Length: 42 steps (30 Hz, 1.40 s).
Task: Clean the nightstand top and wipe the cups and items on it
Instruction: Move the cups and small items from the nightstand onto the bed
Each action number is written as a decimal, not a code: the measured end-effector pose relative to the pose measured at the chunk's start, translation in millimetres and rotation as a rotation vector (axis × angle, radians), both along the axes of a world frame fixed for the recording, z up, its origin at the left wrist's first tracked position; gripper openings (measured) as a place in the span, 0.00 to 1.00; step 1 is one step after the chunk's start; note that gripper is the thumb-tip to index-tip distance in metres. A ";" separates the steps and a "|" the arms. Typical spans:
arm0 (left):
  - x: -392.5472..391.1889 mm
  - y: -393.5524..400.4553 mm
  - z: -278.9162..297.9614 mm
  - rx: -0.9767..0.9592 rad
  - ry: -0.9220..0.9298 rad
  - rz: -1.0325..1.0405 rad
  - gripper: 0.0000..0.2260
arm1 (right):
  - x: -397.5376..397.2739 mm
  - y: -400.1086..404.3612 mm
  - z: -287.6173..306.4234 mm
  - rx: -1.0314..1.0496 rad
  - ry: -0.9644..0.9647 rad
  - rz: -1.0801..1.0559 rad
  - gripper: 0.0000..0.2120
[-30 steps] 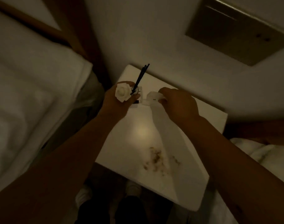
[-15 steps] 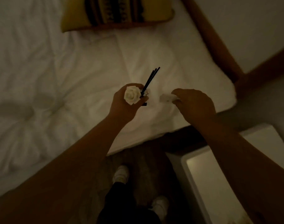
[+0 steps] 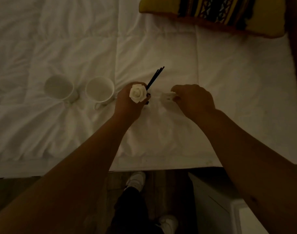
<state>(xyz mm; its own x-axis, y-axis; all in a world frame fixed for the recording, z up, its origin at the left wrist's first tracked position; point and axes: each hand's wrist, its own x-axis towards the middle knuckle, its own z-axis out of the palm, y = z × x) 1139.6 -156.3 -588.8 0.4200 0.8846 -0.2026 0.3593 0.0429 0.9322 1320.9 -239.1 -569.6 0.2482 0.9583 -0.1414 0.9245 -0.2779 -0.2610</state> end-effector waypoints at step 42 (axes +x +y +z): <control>-167.7 -131.4 193.8 0.254 0.580 0.079 0.35 | -114.1 -88.4 188.0 -0.170 0.025 0.273 0.34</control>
